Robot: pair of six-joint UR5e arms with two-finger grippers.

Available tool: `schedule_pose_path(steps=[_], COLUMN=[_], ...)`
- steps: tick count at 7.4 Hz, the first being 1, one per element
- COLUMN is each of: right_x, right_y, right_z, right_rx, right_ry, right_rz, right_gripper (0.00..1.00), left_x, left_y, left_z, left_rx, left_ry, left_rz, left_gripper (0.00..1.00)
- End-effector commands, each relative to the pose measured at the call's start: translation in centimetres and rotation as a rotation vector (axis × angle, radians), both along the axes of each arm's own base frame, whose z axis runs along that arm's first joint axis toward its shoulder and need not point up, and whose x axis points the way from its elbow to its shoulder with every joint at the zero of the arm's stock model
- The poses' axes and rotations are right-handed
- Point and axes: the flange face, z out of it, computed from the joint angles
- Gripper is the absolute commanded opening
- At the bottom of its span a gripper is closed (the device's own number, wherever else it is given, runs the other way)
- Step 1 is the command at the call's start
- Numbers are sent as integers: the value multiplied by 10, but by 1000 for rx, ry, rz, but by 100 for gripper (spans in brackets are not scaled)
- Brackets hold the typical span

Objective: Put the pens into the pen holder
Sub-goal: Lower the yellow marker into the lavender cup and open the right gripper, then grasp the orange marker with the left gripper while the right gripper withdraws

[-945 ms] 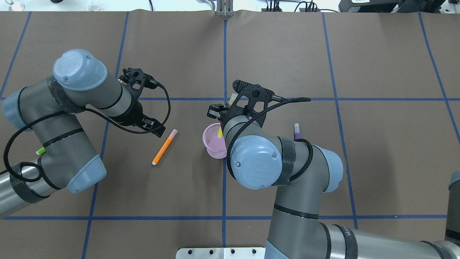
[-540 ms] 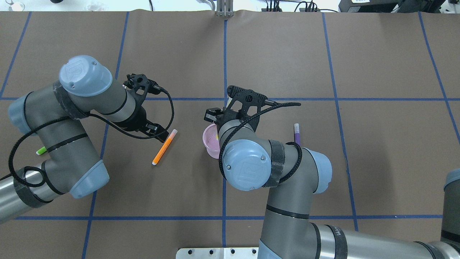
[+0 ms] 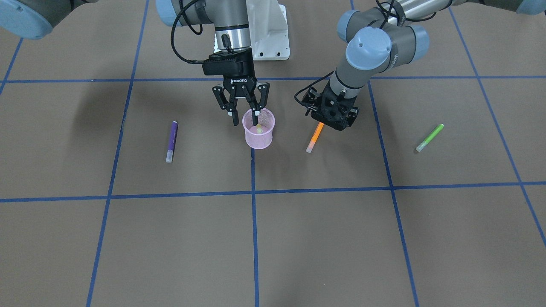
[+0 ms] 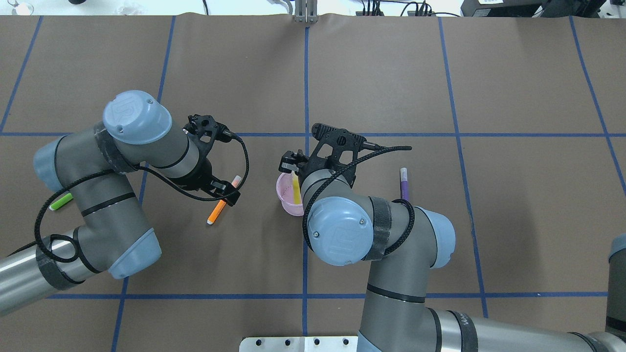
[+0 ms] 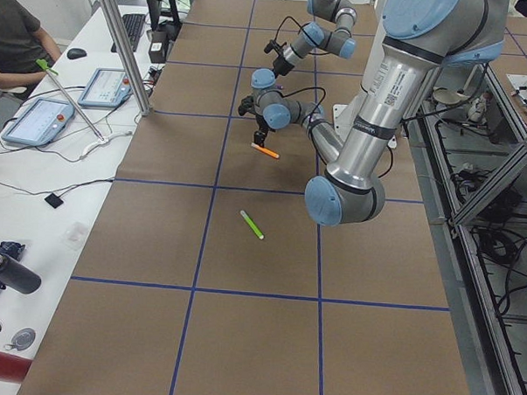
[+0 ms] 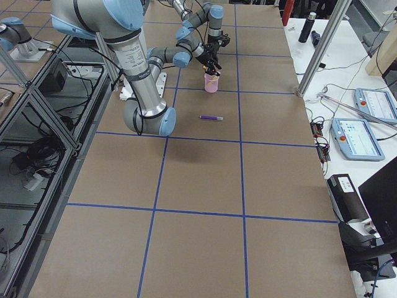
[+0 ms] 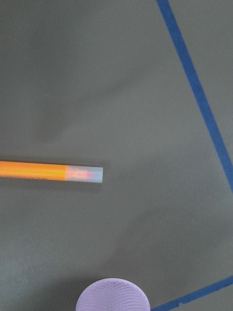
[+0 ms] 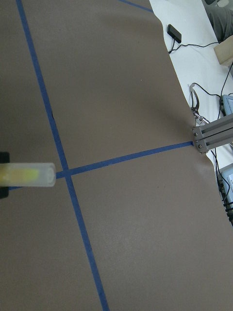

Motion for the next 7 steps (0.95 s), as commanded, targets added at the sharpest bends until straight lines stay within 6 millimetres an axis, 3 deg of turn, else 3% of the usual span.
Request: schedule_pose_path(steps=[1,2,5,7], right_x=[42,77,153,191], right_y=[12,16,-10,-30], right_z=[-6,4,54,79], right_rx=[20,17,-4,-35], right_ry=[-47,-55,26,62], right_rz=[-18,-79,-198,-269], right_gripper=[100,100,100,100], left_x=[16,19,45,46], left_y=[-6,-8,-24,-28], left_z=[3,7,0,8], left_rx=[-6,14,25,74], left_ry=[-15,-32,-50,-84], left_rz=[8,-6,-2,10], left_gripper=[95,91,72,71])
